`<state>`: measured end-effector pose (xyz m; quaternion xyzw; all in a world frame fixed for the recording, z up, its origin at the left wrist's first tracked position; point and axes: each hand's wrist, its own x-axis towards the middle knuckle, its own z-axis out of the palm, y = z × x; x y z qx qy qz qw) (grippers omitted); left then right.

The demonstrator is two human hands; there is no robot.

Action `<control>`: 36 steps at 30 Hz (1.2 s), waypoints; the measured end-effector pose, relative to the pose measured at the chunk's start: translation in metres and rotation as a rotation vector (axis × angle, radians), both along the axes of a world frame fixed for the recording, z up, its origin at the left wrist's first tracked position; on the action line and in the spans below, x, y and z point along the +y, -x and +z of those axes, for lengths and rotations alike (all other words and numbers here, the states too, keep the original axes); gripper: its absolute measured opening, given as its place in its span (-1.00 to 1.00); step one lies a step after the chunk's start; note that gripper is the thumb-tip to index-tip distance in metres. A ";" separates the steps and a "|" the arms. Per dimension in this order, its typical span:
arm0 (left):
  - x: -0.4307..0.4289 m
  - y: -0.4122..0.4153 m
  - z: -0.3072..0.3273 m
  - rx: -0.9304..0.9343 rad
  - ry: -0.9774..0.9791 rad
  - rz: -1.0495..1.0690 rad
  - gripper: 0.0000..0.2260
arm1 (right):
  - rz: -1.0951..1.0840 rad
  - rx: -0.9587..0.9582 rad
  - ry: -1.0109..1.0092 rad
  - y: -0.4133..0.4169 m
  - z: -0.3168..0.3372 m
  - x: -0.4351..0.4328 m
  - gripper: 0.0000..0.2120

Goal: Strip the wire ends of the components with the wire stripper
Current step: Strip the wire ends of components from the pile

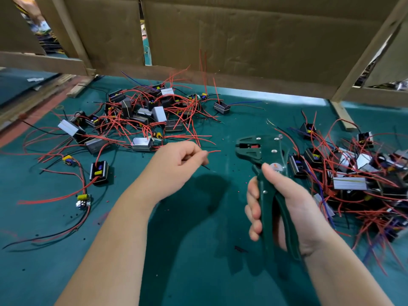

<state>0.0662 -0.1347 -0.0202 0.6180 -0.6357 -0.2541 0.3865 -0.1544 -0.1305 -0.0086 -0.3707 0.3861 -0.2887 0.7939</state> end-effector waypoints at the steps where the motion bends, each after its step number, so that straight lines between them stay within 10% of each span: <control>1: -0.001 -0.003 0.000 -0.031 0.006 0.045 -0.78 | -0.031 -0.001 0.010 0.003 0.001 -0.002 -0.58; 14: 0.000 0.009 0.003 0.653 0.054 -0.054 -0.95 | 0.010 -0.089 -0.148 -0.006 -0.009 0.003 -0.61; 36: 0.010 0.021 0.019 0.628 0.011 0.004 -0.76 | 0.228 -0.218 0.125 -0.009 -0.012 0.012 -0.51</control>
